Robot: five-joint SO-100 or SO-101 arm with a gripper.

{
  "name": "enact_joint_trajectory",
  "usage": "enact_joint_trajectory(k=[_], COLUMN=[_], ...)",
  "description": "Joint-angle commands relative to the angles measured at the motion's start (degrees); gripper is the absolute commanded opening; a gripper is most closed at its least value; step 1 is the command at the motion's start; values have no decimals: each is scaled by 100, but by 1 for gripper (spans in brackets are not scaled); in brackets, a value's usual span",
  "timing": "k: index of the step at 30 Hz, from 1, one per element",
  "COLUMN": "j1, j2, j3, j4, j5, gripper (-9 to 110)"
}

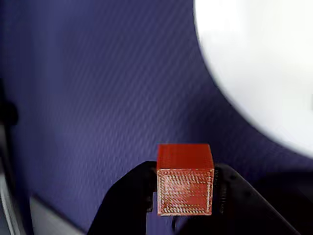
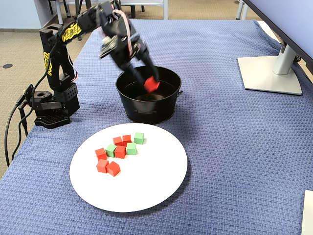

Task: Pick up the red cubes from the white plate and place them in the black recipient

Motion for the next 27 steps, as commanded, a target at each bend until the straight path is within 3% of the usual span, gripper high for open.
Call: enact_joint_trajectory(k=[1, 5, 8, 9, 17, 23, 27], j1=[-1239, -2382, -2777, -2707, -712, 809, 1582], j2=[694, 677, 545, 492, 264, 202, 62], j3=[650, 1345, 1424, 1310, -53, 343, 993], j4=[-475, -598, -536, -475, 668, 914, 466], j5=[501, 729, 773, 800, -272, -1116, -1415], gripper=[0, 0, 25, 28, 26, 20, 16])
